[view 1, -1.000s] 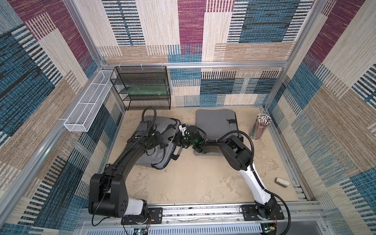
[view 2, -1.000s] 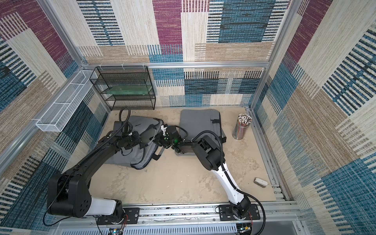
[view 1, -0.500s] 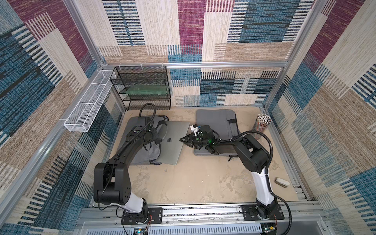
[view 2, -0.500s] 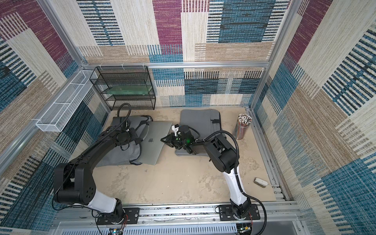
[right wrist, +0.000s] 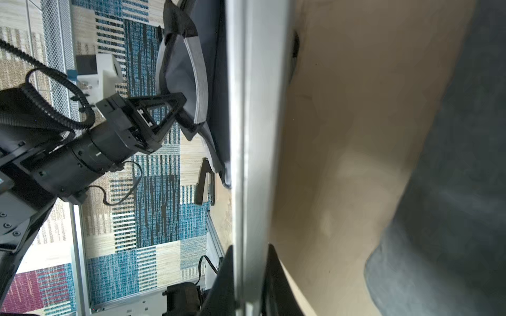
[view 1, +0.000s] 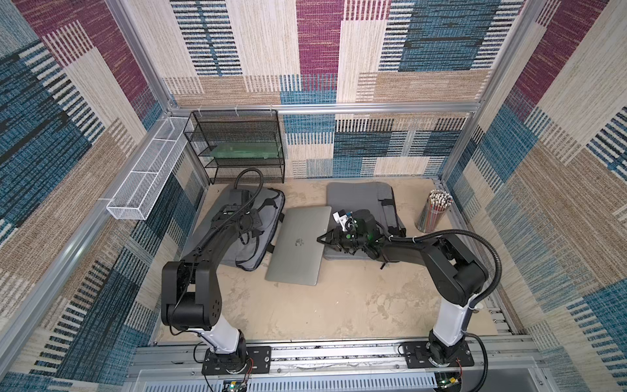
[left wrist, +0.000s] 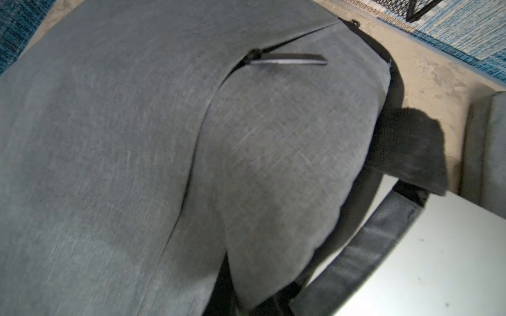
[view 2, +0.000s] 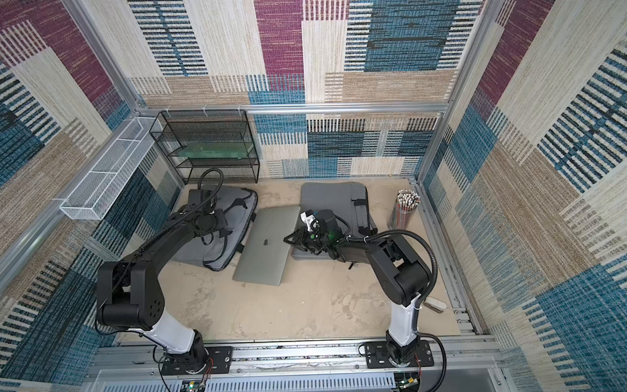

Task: Open the zippered laptop bag and take out the laptop
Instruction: Take out the laptop from the zippered laptop bag, then move the zippered laptop bag to the center of the board.

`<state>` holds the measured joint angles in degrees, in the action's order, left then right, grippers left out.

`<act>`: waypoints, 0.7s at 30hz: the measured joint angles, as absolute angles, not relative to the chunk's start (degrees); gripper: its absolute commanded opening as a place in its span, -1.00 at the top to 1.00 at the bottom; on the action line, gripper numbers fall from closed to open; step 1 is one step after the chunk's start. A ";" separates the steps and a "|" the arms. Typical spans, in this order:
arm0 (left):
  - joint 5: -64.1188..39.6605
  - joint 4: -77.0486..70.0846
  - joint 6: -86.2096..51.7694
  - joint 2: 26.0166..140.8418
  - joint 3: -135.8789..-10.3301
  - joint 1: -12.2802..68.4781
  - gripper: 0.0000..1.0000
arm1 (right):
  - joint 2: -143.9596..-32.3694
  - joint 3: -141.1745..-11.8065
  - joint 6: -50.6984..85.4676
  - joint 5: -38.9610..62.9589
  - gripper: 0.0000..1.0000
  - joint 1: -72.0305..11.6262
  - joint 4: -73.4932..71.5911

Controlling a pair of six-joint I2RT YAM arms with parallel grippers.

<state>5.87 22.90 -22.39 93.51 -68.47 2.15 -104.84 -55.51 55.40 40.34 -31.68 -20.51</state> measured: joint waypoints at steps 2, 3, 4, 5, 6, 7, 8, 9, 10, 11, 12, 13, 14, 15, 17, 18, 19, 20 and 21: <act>6.68 22.94 -22.44 93.97 -68.75 2.15 1.00 | -103.04 -54.68 54.70 40.99 1.00 -31.07 -18.57; 7.25 22.94 -22.65 94.15 -68.84 2.15 1.00 | -102.15 -54.30 54.15 41.04 1.00 -30.81 -17.82; 7.42 22.94 -22.87 94.21 -68.84 2.15 1.00 | -101.51 -54.06 53.84 41.04 1.00 -30.70 -17.32; 7.64 22.96 -23.16 94.30 -68.84 2.15 1.00 | -100.71 -53.80 53.63 40.93 1.00 -30.57 -16.69; 7.81 22.94 -23.64 94.39 -68.84 2.15 1.00 | -100.05 -53.52 53.52 40.93 1.00 -30.37 -16.29; 8.05 22.94 -23.94 94.48 -68.84 2.15 1.00 | -99.55 -53.23 53.32 40.91 1.00 -30.24 -16.01; 8.43 22.94 -24.29 94.63 -68.84 2.15 1.00 | -99.09 -52.97 53.30 40.88 1.00 -30.17 -15.70; 8.62 22.94 -24.73 94.85 -68.90 2.15 1.00 | -98.72 -52.73 53.28 40.86 1.00 -30.15 -15.49; 8.86 22.94 -25.15 95.20 -69.06 2.15 1.00 | -98.45 -52.53 53.12 40.84 1.00 -30.15 -15.18; 8.99 22.96 -25.50 95.57 -69.32 2.15 1.00 | -98.24 -52.31 53.12 40.84 1.00 -30.15 -15.05; 9.28 22.96 -25.85 96.05 -69.80 2.15 1.00 | -98.04 -52.07 53.10 40.84 1.00 -30.15 -14.87; 9.45 22.94 -26.24 96.42 -70.19 2.15 1.00 | -97.93 -51.92 53.10 40.84 1.00 -30.15 -14.68; 9.82 22.92 -27.00 96.90 -70.65 2.15 1.00 | -97.82 -51.75 53.08 40.80 1.00 -30.15 -14.39; 10.13 22.90 -27.73 97.45 -71.09 2.15 1.00 | -97.73 -51.59 53.01 40.77 1.00 -30.15 -14.11; 10.41 22.92 -29.06 98.67 -72.10 2.15 1.00 | -97.62 -51.29 52.93 40.73 1.00 -30.20 -13.74; 10.66 22.94 -29.87 99.35 -72.73 2.15 1.00 | -97.60 -51.18 52.93 40.73 1.00 -30.22 -13.56; 10.94 22.96 -30.33 100.01 -73.41 2.15 1.00 | -97.60 -51.13 52.93 40.69 1.00 -30.28 -13.45; 11.44 22.96 -31.00 100.73 -74.17 2.15 1.00 | -97.60 -51.05 52.95 40.64 1.00 -30.37 -13.43; 11.84 23.00 -31.55 101.41 -74.94 2.15 1.00 | -97.60 -51.03 52.95 40.62 1.00 -30.48 -13.43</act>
<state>11.84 23.00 -31.55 101.41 -74.94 2.15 -97.60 -51.03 52.95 40.62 -30.48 -13.43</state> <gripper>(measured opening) 0.084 0.165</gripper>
